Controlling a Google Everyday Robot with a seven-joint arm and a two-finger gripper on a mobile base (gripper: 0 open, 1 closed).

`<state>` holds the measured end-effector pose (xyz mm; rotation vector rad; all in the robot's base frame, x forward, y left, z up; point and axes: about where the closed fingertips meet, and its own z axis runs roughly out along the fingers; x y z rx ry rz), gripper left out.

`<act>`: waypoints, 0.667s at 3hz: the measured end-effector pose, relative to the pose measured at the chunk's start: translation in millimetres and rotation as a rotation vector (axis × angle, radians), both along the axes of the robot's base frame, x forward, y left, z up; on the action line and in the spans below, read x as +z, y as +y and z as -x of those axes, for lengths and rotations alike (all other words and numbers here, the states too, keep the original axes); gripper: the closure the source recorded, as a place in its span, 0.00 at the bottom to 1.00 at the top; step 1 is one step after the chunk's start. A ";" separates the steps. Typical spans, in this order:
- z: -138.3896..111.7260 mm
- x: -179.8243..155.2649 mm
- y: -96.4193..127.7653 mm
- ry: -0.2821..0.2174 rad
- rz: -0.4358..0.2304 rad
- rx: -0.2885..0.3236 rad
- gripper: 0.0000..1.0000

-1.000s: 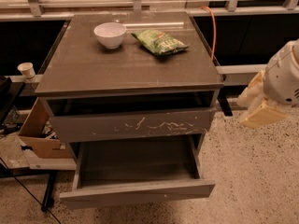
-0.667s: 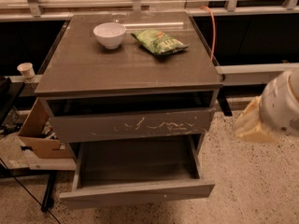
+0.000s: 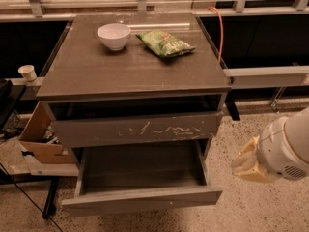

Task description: Close middle drawer

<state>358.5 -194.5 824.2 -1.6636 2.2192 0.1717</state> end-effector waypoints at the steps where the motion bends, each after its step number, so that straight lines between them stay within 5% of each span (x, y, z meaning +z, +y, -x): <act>1: 2.5 -21.5 3.8 0.010 -0.007 0.003 1.00; 2: 12.0 -82.4 18.5 0.022 -0.076 0.019 1.00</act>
Offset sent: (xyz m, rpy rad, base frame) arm -0.0138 0.0261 -0.1268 0.1188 0.0152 0.0223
